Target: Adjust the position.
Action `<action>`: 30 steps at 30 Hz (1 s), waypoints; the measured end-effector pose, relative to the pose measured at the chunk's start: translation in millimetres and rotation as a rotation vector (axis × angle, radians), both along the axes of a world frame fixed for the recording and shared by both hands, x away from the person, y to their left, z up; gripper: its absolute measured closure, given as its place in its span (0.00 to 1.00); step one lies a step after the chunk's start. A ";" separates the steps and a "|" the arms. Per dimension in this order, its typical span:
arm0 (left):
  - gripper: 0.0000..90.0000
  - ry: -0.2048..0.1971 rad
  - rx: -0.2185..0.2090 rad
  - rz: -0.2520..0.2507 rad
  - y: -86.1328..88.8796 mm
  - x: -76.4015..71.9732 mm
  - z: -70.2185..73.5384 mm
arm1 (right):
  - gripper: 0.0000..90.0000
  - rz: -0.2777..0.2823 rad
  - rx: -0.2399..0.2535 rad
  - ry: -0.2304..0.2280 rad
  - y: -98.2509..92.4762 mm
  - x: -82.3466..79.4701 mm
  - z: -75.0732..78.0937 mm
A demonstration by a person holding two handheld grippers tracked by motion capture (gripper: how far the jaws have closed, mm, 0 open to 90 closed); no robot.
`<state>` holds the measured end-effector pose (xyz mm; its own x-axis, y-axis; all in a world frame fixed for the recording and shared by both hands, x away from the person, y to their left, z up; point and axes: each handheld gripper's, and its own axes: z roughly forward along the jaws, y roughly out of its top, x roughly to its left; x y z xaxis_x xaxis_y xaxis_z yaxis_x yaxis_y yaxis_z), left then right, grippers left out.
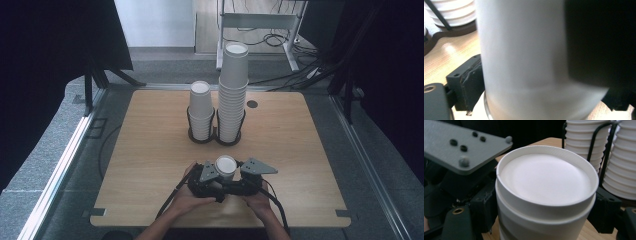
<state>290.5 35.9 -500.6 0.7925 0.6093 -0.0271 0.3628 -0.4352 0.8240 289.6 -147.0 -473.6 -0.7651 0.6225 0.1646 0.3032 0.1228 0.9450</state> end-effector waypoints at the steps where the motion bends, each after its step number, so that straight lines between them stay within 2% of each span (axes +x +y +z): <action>1: 0.07 0.004 -0.002 0.000 0.5 0.4 0.2 | 0.25 0.000 0.026 0.018 -2.1 1.2 -0.8; 6: 0.05 0.017 -0.021 -0.002 2.7 2.0 1.4 | 0.25 -0.018 0.138 0.086 -9.8 4.8 -4.4; 12: 0.04 0.025 -0.034 -0.009 4.8 2.8 3.9 | 0.25 -0.017 0.202 0.110 -12.7 5.4 -5.2; 18: 0.04 0.045 -0.040 -0.017 6.4 4.3 4.6 | 0.25 -0.017 0.218 0.097 -11.8 3.4 -3.9; 25: 0.06 0.019 -0.017 -0.013 5.3 2.7 3.9 | 0.25 -0.012 0.225 0.114 -14.0 5.3 -5.1; 30: 0.06 0.017 0.001 -0.012 4.7 2.6 1.8 | 0.24 -0.006 0.213 0.134 -14.3 6.9 -6.2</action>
<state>293.1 40.5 -498.8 0.7993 0.5996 -0.0394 0.3710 -0.4409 0.8173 296.4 -161.2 -479.8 -0.7240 0.5674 0.3922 0.4276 -0.0770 0.9007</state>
